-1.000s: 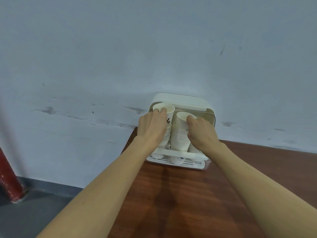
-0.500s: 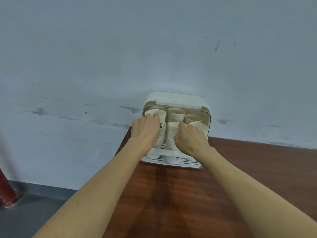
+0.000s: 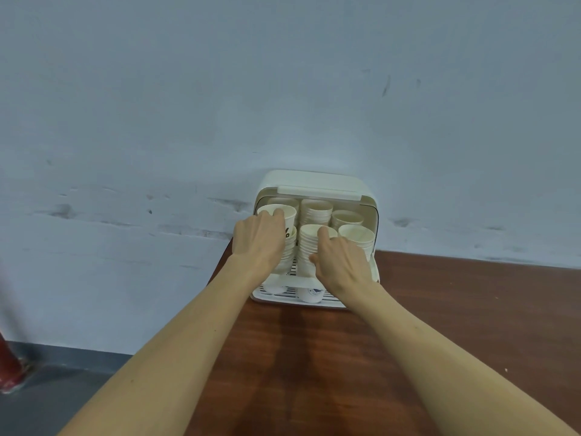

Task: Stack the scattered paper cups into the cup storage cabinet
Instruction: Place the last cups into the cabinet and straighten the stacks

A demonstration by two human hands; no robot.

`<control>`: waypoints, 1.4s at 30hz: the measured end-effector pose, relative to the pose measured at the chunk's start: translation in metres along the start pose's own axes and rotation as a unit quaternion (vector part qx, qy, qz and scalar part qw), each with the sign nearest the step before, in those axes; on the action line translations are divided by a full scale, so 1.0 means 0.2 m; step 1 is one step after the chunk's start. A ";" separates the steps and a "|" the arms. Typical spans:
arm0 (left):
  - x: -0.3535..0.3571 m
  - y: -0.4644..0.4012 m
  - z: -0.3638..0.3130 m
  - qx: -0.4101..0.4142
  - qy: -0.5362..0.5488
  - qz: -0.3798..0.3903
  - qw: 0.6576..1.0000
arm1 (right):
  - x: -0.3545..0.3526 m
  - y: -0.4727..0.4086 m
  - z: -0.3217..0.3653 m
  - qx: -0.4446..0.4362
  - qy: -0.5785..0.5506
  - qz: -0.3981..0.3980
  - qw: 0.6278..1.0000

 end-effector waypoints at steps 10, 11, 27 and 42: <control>0.02 0.00 0.00 -0.010 0.030 -0.007 0.999 | 0.01 -0.01 -0.05 0.014 -0.013 0.029 0.999; 0.03 0.00 0.00 -0.012 0.034 -0.006 0.999 | 0.01 -0.02 -0.06 0.019 -0.019 0.031 0.999; 0.04 0.01 0.01 -0.011 0.050 0.011 0.999 | 0.06 0.00 -0.08 0.045 -0.039 0.019 0.998; 0.14 0.14 -0.08 -0.060 0.166 0.010 0.984 | 0.02 0.03 -0.06 0.047 -0.003 0.056 0.997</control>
Point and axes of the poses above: each hand's wrist, its own y-axis away from the middle knuckle, its own x-axis out of the palm, z = x × y, the point moved 9 cm from there along -y, towards the middle knuckle, and after that the axes turned 3 degrees about -y, right-handed, at the moved point
